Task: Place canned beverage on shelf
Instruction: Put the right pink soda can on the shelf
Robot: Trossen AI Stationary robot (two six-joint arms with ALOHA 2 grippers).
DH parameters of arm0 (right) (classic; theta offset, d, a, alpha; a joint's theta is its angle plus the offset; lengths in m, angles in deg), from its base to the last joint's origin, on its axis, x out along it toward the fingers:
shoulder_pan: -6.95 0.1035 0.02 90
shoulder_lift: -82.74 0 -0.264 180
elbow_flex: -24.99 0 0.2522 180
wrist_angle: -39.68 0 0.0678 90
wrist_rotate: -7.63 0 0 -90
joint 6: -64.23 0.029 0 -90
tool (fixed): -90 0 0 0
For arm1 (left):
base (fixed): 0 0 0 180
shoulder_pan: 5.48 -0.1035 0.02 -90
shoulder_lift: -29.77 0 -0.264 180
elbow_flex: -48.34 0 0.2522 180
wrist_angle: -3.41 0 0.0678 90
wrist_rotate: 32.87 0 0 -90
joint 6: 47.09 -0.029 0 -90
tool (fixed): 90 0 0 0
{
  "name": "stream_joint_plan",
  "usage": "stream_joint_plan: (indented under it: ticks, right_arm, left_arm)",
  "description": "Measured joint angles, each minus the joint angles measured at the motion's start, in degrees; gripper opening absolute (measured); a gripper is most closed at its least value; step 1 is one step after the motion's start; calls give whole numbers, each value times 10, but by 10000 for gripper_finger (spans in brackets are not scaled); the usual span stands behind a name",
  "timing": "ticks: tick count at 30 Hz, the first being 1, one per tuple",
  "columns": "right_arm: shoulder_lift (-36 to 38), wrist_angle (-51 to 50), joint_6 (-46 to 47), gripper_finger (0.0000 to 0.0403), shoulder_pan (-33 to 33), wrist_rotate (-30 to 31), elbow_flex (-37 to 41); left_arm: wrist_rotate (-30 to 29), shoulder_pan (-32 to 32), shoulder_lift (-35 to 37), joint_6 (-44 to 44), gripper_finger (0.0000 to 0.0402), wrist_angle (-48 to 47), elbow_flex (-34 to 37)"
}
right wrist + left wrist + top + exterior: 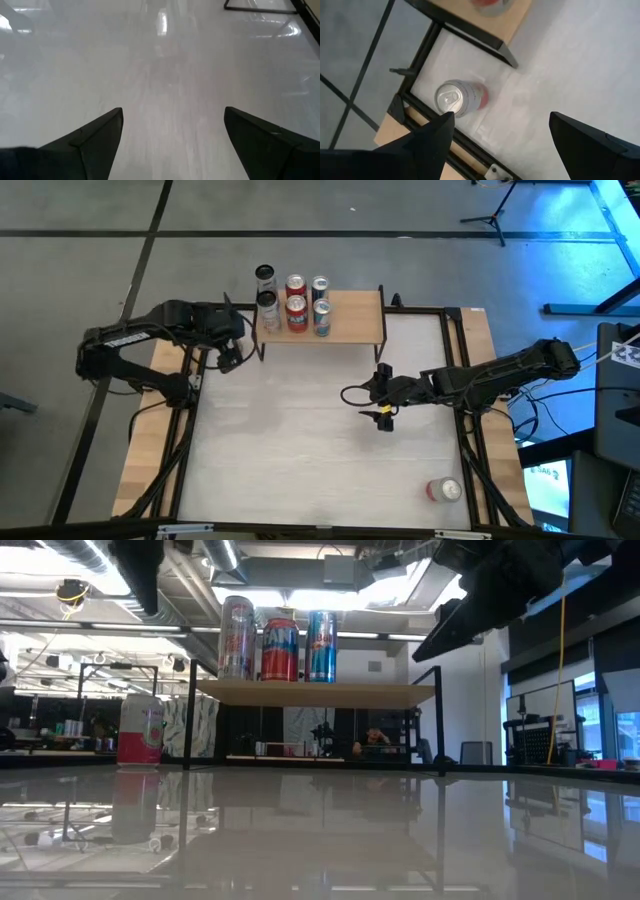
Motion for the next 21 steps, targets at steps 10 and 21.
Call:
stream_joint_plan:
  ticks: [10,21]
  right_arm:
    - [0,1,-11,342,0,0,0]
    - [0,-1,-10,342,0,0,0]
  left_arm:
    - [-11,-14,1,52,314,46,109]
    - [-12,-129,2,148,314,78,151]
